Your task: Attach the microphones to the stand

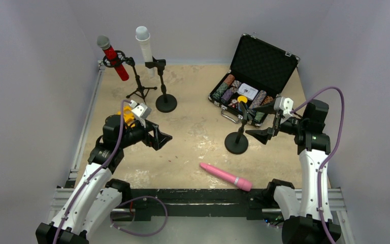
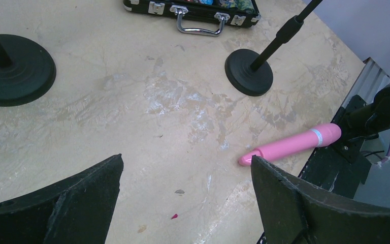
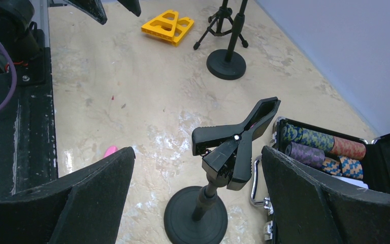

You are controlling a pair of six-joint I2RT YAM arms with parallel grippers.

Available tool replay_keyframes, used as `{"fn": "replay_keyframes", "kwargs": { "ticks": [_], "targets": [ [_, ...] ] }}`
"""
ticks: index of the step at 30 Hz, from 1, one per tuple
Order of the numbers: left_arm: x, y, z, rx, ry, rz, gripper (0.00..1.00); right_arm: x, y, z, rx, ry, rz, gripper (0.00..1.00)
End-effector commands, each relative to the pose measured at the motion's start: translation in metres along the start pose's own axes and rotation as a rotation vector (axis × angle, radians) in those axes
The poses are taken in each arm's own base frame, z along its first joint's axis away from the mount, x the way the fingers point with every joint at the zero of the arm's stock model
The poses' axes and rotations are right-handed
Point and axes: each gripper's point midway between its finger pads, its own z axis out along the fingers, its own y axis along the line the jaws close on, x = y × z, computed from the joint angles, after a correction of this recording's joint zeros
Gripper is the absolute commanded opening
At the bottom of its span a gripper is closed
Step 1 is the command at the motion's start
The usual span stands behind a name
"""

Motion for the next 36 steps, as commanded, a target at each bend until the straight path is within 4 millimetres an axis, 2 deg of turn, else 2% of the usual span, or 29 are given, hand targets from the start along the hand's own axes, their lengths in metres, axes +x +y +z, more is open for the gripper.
{"fn": "replay_keyframes", "kwargs": {
  "ticks": [1,28,33,36],
  "targets": [
    [-0.019,-0.009,-0.001,0.033,-0.046,0.019,0.99,-0.001,0.001,0.000,-0.007,-0.009,-0.019,0.99],
    [-0.019,-0.012,0.001,0.059,-0.038,0.009,0.99,0.000,0.000,0.000,-0.006,-0.008,-0.018,0.99],
    [-0.011,-0.027,0.007,0.146,0.003,0.021,0.99,0.000,0.000,0.000,-0.007,-0.009,-0.019,0.99],
    [0.007,-0.043,0.010,0.195,0.078,0.104,0.99,-0.001,0.001,0.000,-0.010,-0.011,-0.021,0.99]
  ]
}}
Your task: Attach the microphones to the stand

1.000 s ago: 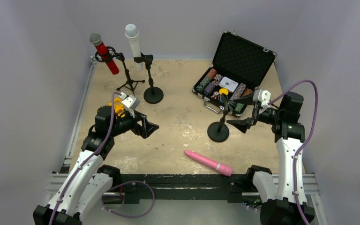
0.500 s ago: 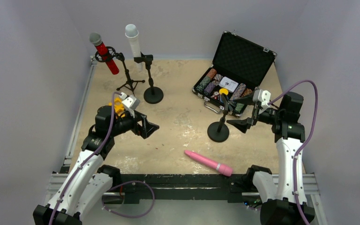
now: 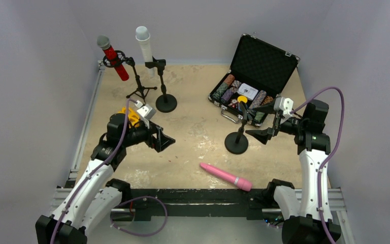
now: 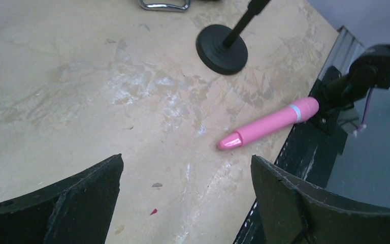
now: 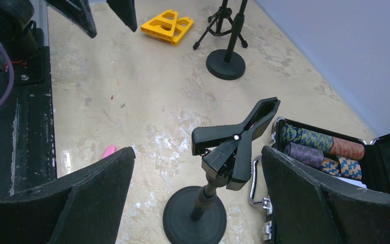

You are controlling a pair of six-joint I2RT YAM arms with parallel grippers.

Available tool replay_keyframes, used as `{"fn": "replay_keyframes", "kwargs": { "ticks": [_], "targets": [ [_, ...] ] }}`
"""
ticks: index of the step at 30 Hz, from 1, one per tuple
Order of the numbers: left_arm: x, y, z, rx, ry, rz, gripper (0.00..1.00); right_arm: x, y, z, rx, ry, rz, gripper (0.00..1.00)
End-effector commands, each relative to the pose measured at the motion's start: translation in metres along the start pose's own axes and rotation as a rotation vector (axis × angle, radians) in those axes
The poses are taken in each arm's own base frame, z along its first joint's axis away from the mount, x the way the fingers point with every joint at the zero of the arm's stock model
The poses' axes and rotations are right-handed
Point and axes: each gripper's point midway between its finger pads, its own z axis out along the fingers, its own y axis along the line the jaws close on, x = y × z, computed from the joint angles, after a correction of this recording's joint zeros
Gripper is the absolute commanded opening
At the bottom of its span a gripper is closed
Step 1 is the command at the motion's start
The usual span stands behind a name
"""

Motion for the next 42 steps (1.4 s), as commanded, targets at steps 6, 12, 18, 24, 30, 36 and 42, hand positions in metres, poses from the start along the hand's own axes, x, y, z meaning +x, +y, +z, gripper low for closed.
{"fn": "replay_keyframes", "kwargs": {
  "ticks": [6,12,18,24,30,36,42],
  "targets": [
    [0.022,-0.050,0.010,0.171,0.141,0.199,0.99,-0.002,0.002,0.000,-0.009,-0.012,-0.016,0.99],
    [0.030,-0.068,0.010,0.244,0.180,0.321,0.99,-0.003,0.003,-0.001,-0.008,-0.012,-0.021,0.99],
    [0.037,-0.078,0.011,0.300,0.212,0.441,0.99,-0.004,0.004,-0.001,-0.010,-0.013,-0.028,0.99],
    [0.037,-0.087,0.015,0.361,0.224,0.513,0.99,-0.003,0.004,-0.001,-0.010,-0.012,-0.032,0.99],
    [0.040,-0.094,0.027,0.417,0.254,0.561,0.99,-0.004,0.005,-0.001,-0.010,-0.012,-0.039,0.99],
    [0.045,-0.099,0.039,0.459,0.279,0.591,0.99,-0.003,0.006,-0.001,-0.012,-0.012,-0.040,0.99],
    [0.054,-0.101,0.053,0.483,0.322,0.603,0.99,-0.004,0.006,-0.001,-0.011,-0.012,-0.042,0.99]
  ]
}}
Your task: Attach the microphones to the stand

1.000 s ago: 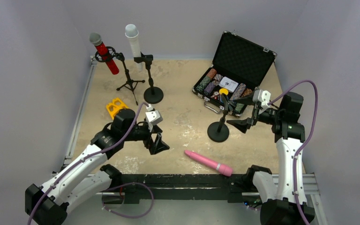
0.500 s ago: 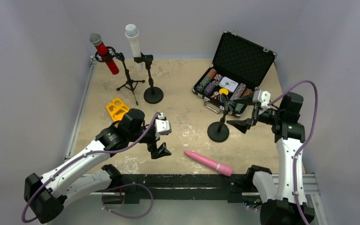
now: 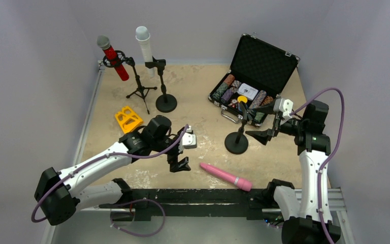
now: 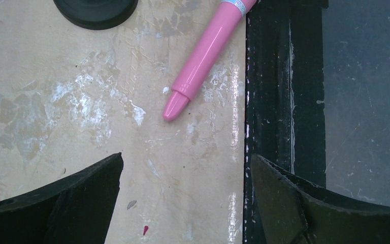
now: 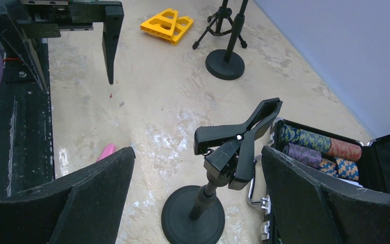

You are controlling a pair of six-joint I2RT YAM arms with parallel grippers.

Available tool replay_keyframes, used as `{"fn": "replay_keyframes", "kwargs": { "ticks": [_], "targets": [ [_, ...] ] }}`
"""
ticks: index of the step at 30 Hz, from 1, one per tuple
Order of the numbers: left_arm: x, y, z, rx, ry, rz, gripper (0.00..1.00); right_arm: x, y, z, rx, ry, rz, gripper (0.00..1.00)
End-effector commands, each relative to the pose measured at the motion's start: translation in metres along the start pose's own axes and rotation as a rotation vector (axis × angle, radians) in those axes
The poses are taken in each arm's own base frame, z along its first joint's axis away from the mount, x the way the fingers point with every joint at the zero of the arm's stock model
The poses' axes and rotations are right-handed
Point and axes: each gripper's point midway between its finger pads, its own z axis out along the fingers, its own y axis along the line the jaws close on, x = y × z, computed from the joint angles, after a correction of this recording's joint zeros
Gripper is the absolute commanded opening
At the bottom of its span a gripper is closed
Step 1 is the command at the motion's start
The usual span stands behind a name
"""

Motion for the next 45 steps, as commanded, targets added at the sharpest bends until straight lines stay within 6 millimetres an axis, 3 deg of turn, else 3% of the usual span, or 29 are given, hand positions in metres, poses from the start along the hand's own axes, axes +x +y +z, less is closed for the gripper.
{"fn": "replay_keyframes", "kwargs": {
  "ticks": [1,26,35,39,45],
  "targets": [
    [-0.026,0.003,0.006,0.023,-0.052,0.096,0.98,-0.003,0.004,-0.001,-0.009,-0.013,-0.023,0.99],
    [-0.017,0.015,0.031,0.027,0.040,0.105,0.97,-0.003,0.004,-0.001,-0.009,-0.013,-0.029,0.99],
    [-0.024,0.024,0.042,0.027,0.094,0.119,0.96,-0.003,0.004,-0.001,-0.009,-0.012,-0.028,0.99],
    [-0.027,0.018,0.054,0.082,0.112,0.149,0.95,-0.004,0.004,-0.001,-0.008,-0.012,-0.032,0.99],
    [-0.013,0.001,0.079,0.159,0.194,0.197,0.93,-0.003,0.005,-0.001,-0.009,-0.011,-0.036,0.99]
  ]
}}
